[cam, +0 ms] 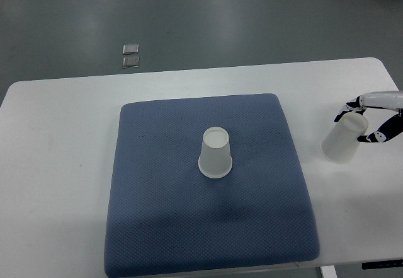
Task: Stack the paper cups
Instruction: 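Lift the cup and carry it over the upside-down cup on the pad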
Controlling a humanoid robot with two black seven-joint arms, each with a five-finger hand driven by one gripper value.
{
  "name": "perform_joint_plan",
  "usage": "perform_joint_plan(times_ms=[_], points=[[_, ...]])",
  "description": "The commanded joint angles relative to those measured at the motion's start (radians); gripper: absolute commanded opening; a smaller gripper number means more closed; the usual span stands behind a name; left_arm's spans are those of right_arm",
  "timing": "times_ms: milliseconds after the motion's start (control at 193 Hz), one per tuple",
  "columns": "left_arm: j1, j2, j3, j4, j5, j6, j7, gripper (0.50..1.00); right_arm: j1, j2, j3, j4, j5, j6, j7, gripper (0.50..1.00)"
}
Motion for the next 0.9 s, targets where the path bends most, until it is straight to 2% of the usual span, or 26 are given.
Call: perform_joint_plan(times_ms=[0, 270, 608, 893], points=[[0.000, 0.000, 0.000, 0.000, 0.000, 0.000, 0.000, 1.000, 0.053, -0.005, 0.007, 0.002, 0.005, 0.048, 0.000, 0.623], [0.000, 0.000, 0.000, 0.000, 0.000, 0.000, 0.000, 1.000, 0.097, 0.003, 0.087, 0.034, 0.088, 0.165, 0.000, 0.623], [0.000, 0.000, 0.000, 0.000, 0.000, 0.000, 0.000, 1.000, 0.160, 0.064, 0.098, 0.054, 0.100, 0.197, 0.000, 0.623], [0.000, 0.000, -0.001, 0.002, 0.000, 0.000, 0.000, 1.000, 0.215, 0.121, 0.129, 0.181, 0.137, 0.191, 0.000, 0.623]])
